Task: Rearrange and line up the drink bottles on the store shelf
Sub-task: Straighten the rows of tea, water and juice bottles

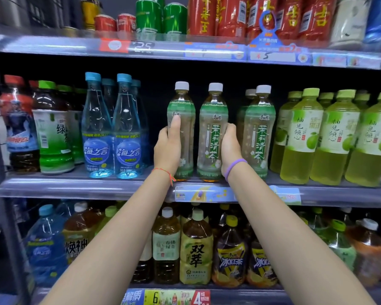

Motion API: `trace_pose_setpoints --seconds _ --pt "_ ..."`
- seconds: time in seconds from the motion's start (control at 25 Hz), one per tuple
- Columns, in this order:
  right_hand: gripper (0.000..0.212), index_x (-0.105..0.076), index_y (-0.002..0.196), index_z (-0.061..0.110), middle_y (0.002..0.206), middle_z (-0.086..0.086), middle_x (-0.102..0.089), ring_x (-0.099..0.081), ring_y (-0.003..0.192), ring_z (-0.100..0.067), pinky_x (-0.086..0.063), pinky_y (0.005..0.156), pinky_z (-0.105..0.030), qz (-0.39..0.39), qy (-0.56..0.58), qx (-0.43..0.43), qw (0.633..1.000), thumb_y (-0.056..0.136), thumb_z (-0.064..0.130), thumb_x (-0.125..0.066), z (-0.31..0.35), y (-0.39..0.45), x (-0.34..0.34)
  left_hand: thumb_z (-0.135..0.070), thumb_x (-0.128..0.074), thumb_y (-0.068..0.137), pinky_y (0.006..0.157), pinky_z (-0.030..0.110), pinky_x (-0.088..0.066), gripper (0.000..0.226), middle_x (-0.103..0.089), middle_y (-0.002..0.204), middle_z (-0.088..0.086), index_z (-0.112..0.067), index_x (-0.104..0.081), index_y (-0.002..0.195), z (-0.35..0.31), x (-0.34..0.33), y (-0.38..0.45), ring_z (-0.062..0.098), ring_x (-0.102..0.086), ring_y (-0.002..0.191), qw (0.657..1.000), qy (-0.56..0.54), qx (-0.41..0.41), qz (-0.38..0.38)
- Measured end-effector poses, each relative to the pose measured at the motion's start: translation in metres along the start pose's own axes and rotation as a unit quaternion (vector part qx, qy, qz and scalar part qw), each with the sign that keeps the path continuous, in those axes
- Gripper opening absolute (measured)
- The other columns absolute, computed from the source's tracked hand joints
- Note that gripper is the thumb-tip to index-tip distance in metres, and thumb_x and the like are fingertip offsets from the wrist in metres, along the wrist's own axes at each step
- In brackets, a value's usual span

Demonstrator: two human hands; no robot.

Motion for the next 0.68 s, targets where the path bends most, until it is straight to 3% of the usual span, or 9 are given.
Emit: trace_pose_setpoints --seconds 0.28,0.36,0.44,0.52,0.56,0.6,0.68 --pt "0.060 -0.027 0.153 0.022 0.160 -0.003 -0.025 -0.025 0.145 -0.025 -0.023 0.114 -0.044 0.035 0.046 -0.018 0.998 0.101 0.052 -0.027 0.002 -0.013 -0.013 -0.077 -0.032 0.088 0.076 0.033 -0.036 0.071 -0.056 0.098 -0.011 -0.021 -0.053 0.126 0.000 0.001 0.000 0.010 -0.053 0.093 1.000 0.005 -0.020 -0.005" --pt "0.060 -0.026 0.154 0.018 0.160 -0.004 -0.025 -0.025 0.146 -0.025 -0.022 0.116 -0.042 0.023 0.044 -0.025 0.998 0.103 0.048 -0.026 0.001 -0.021 -0.011 -0.076 -0.032 0.089 0.078 0.033 -0.038 0.073 -0.058 0.105 -0.006 -0.019 -0.052 0.130 0.000 0.001 0.000 0.013 -0.054 0.099 1.000 0.006 -0.023 -0.003" --pt "0.056 -0.035 0.148 0.007 0.157 -0.008 -0.032 -0.031 0.143 -0.028 -0.026 0.115 -0.044 0.011 0.018 -0.012 1.000 0.104 0.041 -0.025 0.003 -0.027 -0.009 -0.068 -0.038 0.092 0.093 0.036 -0.039 0.070 -0.054 0.130 0.002 -0.018 -0.044 0.141 -0.002 0.004 0.000 0.020 -0.050 0.120 0.999 -0.003 -0.027 -0.027" --pt "0.049 -0.049 0.132 -0.001 0.143 -0.013 -0.049 -0.046 0.130 -0.031 -0.035 0.108 -0.046 -0.002 -0.031 0.061 0.998 0.104 0.033 -0.028 0.014 -0.033 -0.002 -0.045 -0.048 0.097 0.108 0.035 -0.031 0.060 -0.039 0.148 0.007 -0.015 -0.036 0.147 -0.017 0.010 -0.010 0.021 -0.038 0.136 0.993 -0.008 -0.081 -0.091" --pt "0.042 -0.056 0.118 -0.001 0.126 -0.015 -0.058 -0.055 0.115 -0.028 -0.042 0.100 -0.041 -0.012 -0.056 0.137 0.989 0.104 0.029 -0.031 0.026 -0.036 0.003 -0.032 -0.051 0.096 0.112 0.035 -0.028 0.058 -0.035 0.151 0.009 -0.012 -0.036 0.147 -0.033 0.013 -0.021 0.022 -0.033 0.139 0.982 0.009 -0.141 -0.125" --pt "0.032 -0.060 0.105 0.005 0.109 -0.008 -0.059 -0.055 0.100 -0.020 -0.045 0.089 -0.030 -0.031 -0.083 0.229 0.969 0.102 0.025 -0.034 0.039 -0.043 0.008 -0.022 -0.052 0.092 0.116 0.038 -0.026 0.058 -0.034 0.152 0.012 -0.008 -0.037 0.146 -0.050 0.013 -0.035 0.025 -0.031 0.141 0.963 0.038 -0.221 -0.150" --pt "0.024 -0.062 0.107 0.011 0.102 0.005 -0.052 -0.050 0.096 -0.009 -0.039 0.082 -0.013 -0.090 -0.103 0.405 0.904 0.098 0.016 -0.041 0.063 -0.061 0.029 -0.012 -0.054 0.083 0.118 0.045 -0.024 0.056 -0.035 0.150 0.020 -0.002 -0.047 0.137 -0.083 -0.009 -0.065 0.034 -0.030 0.142 0.897 0.127 -0.392 -0.163"
Point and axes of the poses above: each hand's wrist, its own y-axis towards the middle knuckle, its own x-axis out of the back of the hand, z = x × y, the point moved 8 cm from there along y, towards the middle knuckle
